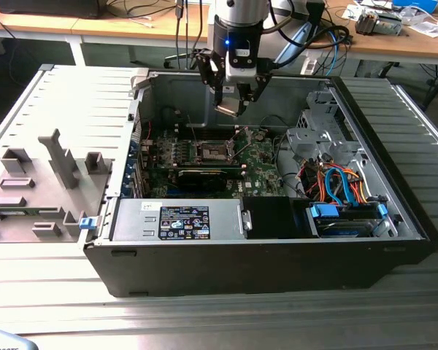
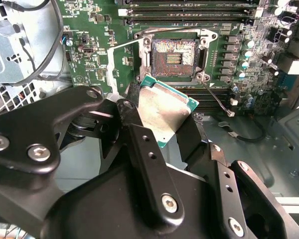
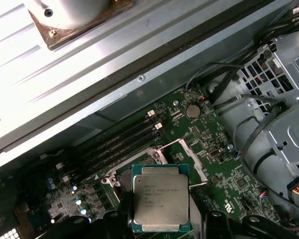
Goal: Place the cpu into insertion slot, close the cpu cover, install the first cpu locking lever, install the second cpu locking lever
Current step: 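Place the cpu into insertion slot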
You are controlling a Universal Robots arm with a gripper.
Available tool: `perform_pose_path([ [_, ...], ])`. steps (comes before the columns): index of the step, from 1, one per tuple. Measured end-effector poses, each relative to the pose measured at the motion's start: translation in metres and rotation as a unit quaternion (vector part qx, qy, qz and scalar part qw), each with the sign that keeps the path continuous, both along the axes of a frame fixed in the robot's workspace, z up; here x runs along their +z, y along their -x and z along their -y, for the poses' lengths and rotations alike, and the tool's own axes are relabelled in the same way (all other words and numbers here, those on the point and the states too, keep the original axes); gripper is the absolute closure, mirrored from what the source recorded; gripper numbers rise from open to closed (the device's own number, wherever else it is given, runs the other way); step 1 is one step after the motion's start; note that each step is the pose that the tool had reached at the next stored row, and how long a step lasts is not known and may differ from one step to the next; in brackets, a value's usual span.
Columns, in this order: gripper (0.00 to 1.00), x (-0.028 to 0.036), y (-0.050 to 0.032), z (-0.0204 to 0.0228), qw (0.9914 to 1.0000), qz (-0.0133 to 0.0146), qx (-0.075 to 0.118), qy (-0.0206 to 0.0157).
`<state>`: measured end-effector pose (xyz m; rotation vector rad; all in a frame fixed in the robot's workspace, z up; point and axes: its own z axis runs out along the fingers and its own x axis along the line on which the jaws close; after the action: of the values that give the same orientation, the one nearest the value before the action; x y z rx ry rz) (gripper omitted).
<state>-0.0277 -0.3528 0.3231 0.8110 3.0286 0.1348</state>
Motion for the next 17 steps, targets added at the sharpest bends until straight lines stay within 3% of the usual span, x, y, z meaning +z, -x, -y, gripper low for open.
perform_pose_path([
  [17,0.46,-0.0005,0.0000,0.0000,0.99997,0.0000,-0.008,0.0000],
])
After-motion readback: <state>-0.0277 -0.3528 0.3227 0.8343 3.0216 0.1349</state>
